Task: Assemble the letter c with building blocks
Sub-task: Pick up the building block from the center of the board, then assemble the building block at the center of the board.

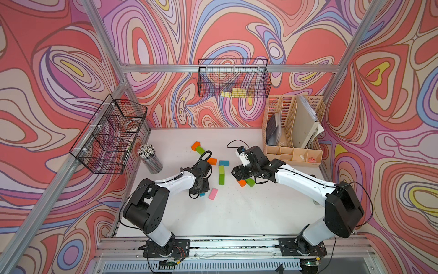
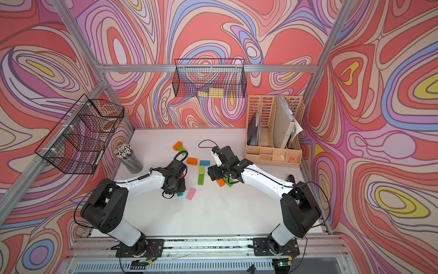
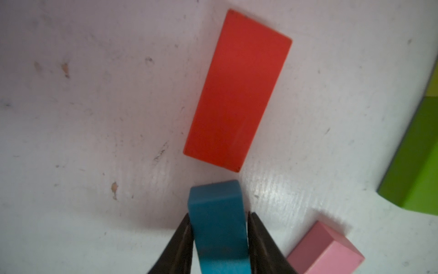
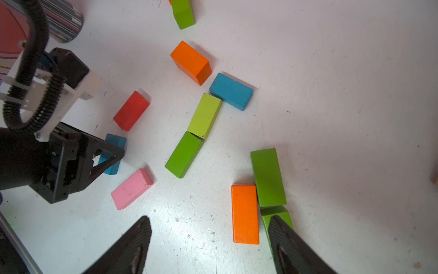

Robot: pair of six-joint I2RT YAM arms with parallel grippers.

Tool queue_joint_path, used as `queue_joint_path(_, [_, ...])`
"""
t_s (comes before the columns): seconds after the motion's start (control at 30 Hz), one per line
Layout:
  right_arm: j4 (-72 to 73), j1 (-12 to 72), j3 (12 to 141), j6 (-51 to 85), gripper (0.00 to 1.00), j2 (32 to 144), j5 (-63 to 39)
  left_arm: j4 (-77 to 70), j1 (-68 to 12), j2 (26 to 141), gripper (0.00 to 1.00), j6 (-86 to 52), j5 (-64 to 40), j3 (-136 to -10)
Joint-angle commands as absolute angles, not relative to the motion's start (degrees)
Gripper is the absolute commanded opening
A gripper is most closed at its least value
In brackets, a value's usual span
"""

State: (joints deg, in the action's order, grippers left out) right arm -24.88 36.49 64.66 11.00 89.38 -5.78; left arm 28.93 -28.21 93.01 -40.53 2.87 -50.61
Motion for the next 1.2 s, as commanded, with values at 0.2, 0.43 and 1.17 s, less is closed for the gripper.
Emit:
queue_joint_path(0.2, [-21.98, 32.42, 59.5, 11.34, 0.8, 84.2, -7.33, 36.12, -31.69, 89.6, 0.25, -36.72, 6.91, -54.51])
queue_joint_path(0.43, [-20.07, 29.1, 56.07, 10.76, 0.8, 81.45, -9.77, 38.67, -34.44, 85.56, 0.22, -24.04, 6.53, -58.38])
queue_joint_path(1.17, [-13.89, 22.79, 48.28, 14.4, 0.8, 73.17, -18.98, 45.87, -40.54, 92.45, 0.14, 29.51, -8.96, -69.59])
